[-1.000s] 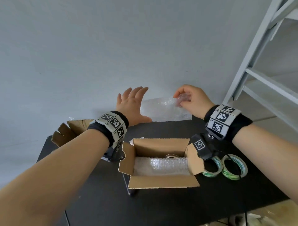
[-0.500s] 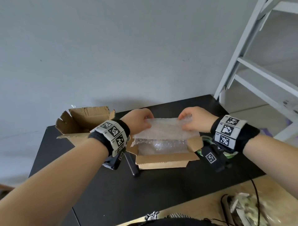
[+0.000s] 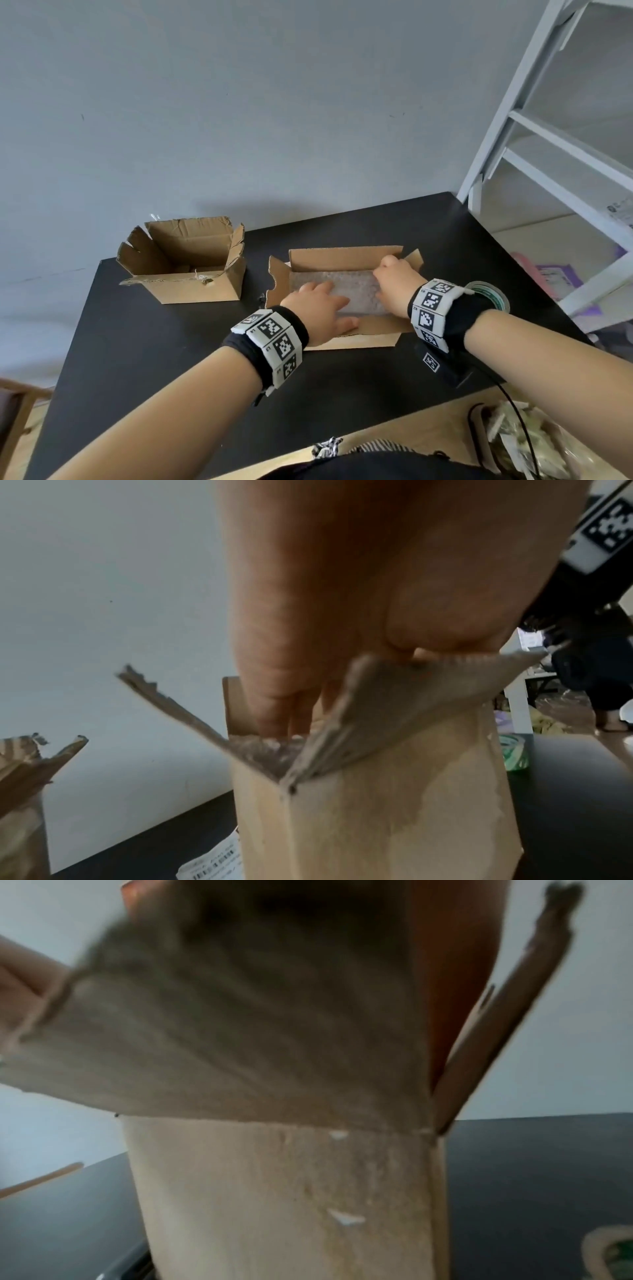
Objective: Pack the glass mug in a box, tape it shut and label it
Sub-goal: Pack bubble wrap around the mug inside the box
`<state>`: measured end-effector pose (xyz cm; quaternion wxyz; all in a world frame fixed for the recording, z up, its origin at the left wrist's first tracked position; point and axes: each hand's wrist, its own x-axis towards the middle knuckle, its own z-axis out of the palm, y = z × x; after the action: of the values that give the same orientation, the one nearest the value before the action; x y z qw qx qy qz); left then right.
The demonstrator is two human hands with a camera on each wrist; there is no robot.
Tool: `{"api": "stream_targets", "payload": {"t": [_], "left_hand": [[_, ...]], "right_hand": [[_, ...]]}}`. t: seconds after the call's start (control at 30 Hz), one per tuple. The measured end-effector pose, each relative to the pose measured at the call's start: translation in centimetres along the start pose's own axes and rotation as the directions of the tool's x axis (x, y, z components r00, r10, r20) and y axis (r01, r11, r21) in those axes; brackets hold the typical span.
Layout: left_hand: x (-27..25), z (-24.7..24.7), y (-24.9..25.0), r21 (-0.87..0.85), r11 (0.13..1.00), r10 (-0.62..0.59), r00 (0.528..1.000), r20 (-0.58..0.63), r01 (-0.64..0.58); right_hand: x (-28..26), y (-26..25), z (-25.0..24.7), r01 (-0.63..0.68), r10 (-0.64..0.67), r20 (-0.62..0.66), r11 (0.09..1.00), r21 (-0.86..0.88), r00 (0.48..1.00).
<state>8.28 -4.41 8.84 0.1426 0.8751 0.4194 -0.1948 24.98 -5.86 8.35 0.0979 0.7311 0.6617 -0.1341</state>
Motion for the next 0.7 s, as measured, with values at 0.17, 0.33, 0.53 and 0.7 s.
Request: {"api": "stream_targets", "payload": {"t": [0.17, 0.33, 0.53, 0.7], "left_hand": [[0.3, 0.8, 0.1, -0.021, 0.998, -0.051, 0.998, 0.036, 0.052], [0.6, 1.0, 0.2, -0.034, 0.997, -0.069, 0.994, 0.081, 0.072], [1.0, 0.7, 0.5, -0.108, 0.988, -0.089, 0.983, 0.158, 0.107], [1.2, 0.9, 0.3, -0.139, 0.985, -0.075, 0.981, 0.177, 0.100]], "right_hand": [[-1.7, -0.6, 0.4, 0.137, -0.189, -0.231, 0.965, -0.223, 0.955], [-0.6, -0.9, 1.3, 0.158, -0.159, 0.031, 0.987, 0.038, 0.987], [-0.1, -0.2, 2.0, 0.161, -0.178, 0.121, 0.977, 0.140, 0.977], [-0.5, -0.2, 2.5, 0.192, -0.201, 0.024, 0.959, 0.207, 0.979]]}}
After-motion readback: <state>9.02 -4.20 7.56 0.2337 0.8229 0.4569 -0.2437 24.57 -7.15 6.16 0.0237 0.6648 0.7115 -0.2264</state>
